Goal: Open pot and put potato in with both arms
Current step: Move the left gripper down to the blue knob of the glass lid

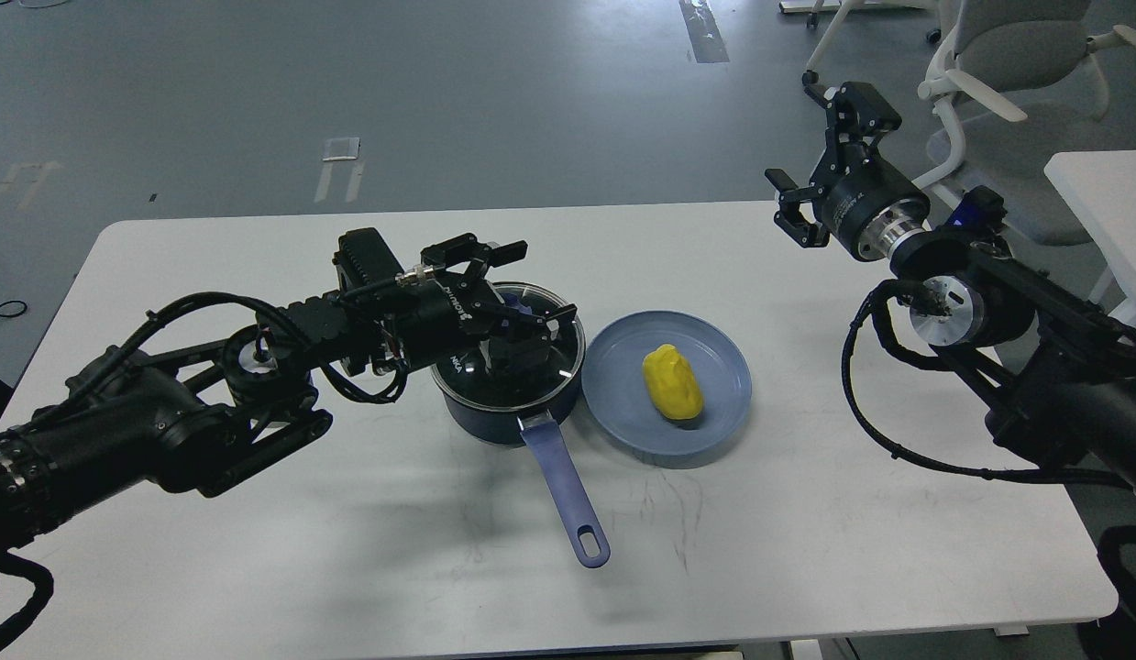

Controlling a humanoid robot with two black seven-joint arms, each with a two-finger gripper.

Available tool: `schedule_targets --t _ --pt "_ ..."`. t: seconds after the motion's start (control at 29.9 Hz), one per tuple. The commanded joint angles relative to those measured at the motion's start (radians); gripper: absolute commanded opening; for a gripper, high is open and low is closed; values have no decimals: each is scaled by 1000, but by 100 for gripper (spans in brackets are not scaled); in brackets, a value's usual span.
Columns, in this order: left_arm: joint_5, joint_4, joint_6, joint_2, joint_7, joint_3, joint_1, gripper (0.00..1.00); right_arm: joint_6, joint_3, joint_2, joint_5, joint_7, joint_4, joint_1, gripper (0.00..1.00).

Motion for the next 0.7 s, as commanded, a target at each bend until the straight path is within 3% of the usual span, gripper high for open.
schedule_targets --t 0.0,0.67 --pt "6 6 16 6 -1 0 7 98 0 0 1 0 -1 0 8 100" --pt "6 6 35 6 -3 5 27 98 -6 -4 3 -2 -1 0 26 100"
